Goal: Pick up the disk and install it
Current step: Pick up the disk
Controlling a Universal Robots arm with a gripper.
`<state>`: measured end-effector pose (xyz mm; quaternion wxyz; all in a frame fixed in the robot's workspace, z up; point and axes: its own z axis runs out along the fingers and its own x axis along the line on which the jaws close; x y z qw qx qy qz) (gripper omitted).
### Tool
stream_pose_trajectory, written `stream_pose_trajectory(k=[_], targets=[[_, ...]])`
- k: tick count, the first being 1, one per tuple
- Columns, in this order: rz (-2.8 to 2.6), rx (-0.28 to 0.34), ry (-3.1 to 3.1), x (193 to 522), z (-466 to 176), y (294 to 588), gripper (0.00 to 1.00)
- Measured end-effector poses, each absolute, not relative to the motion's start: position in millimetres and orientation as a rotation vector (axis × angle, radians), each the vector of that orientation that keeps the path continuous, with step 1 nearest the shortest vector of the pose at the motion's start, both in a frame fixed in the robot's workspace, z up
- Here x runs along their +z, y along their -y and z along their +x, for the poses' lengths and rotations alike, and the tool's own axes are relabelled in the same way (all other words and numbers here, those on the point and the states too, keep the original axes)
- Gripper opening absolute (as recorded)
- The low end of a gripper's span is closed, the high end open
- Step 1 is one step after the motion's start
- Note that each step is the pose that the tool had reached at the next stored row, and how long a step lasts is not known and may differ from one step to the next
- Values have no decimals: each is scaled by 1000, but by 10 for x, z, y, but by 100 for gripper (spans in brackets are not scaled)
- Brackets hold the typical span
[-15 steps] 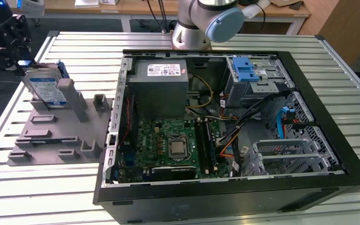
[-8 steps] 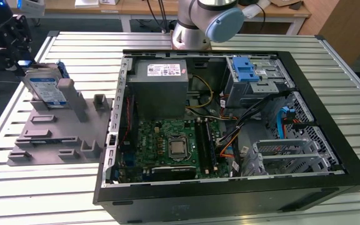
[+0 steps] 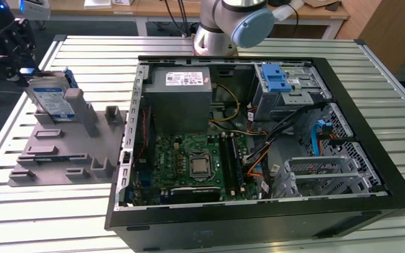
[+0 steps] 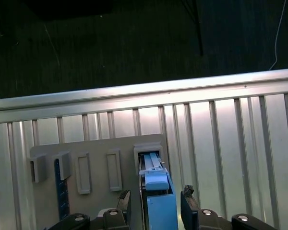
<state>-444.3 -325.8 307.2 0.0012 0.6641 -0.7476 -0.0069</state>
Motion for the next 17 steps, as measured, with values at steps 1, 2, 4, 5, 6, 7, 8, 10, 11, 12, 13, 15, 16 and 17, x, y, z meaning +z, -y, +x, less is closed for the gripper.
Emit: stream_pose_trajectory(k=[1, 2, 4, 5, 6, 7, 8, 10, 11, 12, 13, 15, 16, 17], targets=[[2087, -22, 2345, 3062, -4445, 3255, 53], [2090, -23, 2343, 3052, -4446, 3251, 53], [2097, -23, 2337, 3030, -4447, 3245, 53], [2098, -23, 2336, 3022, -4447, 3244, 53], [2098, -23, 2336, 3013, -4447, 3244, 53], [2097, -22, 2336, 3004, -4447, 3244, 53], [2097, -22, 2336, 2995, -4448, 3243, 53], [2097, -22, 2335, 2979, -4448, 3243, 53], [2097, -22, 2335, 2970, -4448, 3243, 53], [2097, -22, 2335, 2964, -4448, 3243, 53], [2097, -22, 2335, 2958, -4448, 3243, 53], [2097, -21, 2335, 2946, -4448, 3243, 53], [2097, -21, 2335, 2939, -4448, 3243, 53], [2097, -20, 2335, 2931, -4448, 3243, 53]])
